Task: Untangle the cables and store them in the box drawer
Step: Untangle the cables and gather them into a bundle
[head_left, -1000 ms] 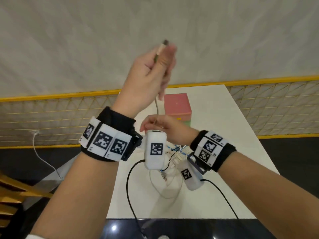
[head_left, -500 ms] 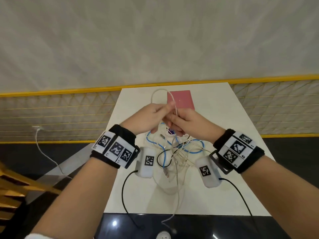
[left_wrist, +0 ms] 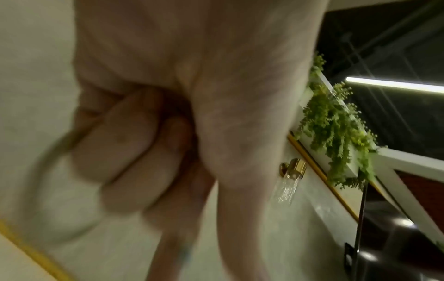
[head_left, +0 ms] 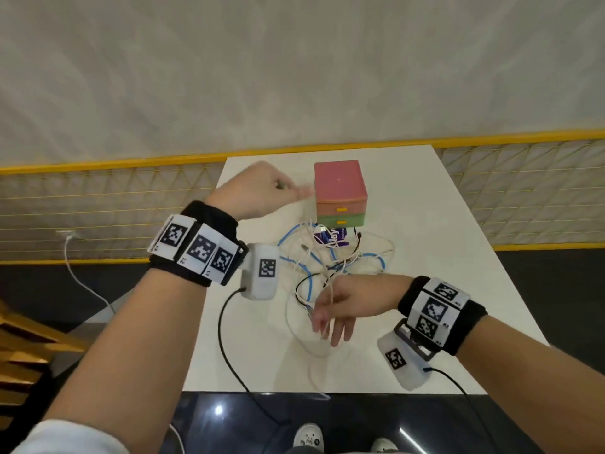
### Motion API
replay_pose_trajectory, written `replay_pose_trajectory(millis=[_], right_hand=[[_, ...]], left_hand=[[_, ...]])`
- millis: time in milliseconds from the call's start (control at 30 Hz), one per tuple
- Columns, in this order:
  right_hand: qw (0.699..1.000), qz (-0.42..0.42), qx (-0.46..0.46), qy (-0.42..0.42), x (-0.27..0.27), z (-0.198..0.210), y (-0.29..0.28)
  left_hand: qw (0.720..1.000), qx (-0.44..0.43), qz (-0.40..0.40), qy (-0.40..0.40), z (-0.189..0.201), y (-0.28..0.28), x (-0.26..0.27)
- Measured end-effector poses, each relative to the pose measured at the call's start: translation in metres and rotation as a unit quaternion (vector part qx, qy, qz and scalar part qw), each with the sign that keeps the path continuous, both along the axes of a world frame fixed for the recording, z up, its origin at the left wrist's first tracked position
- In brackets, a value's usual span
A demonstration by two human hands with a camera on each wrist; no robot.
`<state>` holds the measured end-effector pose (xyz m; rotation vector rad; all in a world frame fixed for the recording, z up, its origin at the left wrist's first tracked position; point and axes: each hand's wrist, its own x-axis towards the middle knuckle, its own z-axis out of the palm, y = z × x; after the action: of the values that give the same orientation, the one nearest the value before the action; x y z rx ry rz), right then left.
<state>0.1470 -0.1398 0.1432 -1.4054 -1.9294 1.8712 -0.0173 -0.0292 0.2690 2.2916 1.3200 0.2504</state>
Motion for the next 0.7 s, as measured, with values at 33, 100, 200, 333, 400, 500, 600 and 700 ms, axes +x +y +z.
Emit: replay_pose_trajectory(millis=[33,100,200,333,400,500,600,700], right_hand=[[0.999,0.021,-0.001,-0.040,0.000,0.003,-0.002],[0.983,0.034,0.037,-0.176,0.008,0.012,0.001],[0.945,-0.026,0.157,-0.287,0.024,0.025,0.018],[0.950,-0.140,0.273,-0.062,0.015,0.038,0.036],[0.961,-0.120,0.249,0.024,0.001,0.045,0.035],[0.974,-0.093,0.187,0.084,-0.020,0.046,0.024],[0.995,-0.020,0.085,0.043,-0.029,0.023,0.005],[0.981,0.161,0.029,-0.102,-0.022,-0.009,-0.010]], left_hand=[[0.996,-0.028,-0.032,0.074,-0.003,0.000,-0.004],[0.992,-0.064,-0.071,0.087,-0.005,-0.005,-0.007],[0.988,-0.073,-0.066,-0.122,-0.007,-0.013,0.000],[0.926,-0.135,-0.107,-0.335,-0.005,-0.023,0.018],[0.910,-0.126,-0.120,-0.375,-0.004,-0.025,0.025],[0.889,-0.099,-0.116,-0.431,-0.005,-0.024,0.030],[0.851,-0.074,-0.068,-0.515,-0.002,-0.018,0.025],[0.825,-0.079,-0.019,-0.559,-0.003,-0.011,0.012]])
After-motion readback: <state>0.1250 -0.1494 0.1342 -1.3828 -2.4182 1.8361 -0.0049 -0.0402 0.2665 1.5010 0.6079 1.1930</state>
